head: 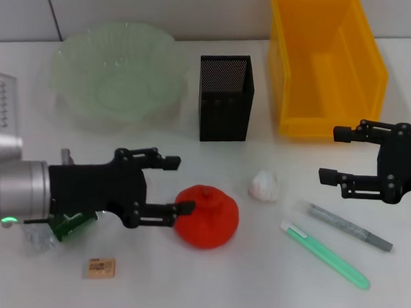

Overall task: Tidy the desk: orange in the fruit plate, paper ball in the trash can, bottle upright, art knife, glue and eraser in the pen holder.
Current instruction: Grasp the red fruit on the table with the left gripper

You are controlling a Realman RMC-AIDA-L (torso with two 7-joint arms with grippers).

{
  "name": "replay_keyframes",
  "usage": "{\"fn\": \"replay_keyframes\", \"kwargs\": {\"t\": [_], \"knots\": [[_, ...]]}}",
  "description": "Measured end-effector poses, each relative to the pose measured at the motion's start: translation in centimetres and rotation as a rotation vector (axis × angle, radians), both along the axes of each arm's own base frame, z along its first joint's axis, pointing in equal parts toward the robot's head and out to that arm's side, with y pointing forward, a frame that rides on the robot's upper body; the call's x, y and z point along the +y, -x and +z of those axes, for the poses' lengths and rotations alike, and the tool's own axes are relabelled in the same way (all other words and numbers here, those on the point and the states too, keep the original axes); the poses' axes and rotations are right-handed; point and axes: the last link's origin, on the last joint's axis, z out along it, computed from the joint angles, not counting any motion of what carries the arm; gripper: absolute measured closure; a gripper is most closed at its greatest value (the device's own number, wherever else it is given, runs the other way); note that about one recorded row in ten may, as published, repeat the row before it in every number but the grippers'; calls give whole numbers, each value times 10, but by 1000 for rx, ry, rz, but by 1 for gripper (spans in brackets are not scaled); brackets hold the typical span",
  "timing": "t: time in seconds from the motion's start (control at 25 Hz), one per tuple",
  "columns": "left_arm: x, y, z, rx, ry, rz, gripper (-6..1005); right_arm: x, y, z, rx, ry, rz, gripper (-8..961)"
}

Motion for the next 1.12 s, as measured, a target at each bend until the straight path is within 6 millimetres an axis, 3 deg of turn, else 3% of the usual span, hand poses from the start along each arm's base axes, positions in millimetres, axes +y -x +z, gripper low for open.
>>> {"fn": "replay_keyframes", "kwargs": {"t": [0.4, 1.12], "knots": [[-6, -11, -24, 0, 31, -6, 281, -1, -2, -2, 11, 5, -15, 175], [3, -8, -44, 94, -22, 25, 292, -3, -5, -5, 19, 13, -29, 175]]}}
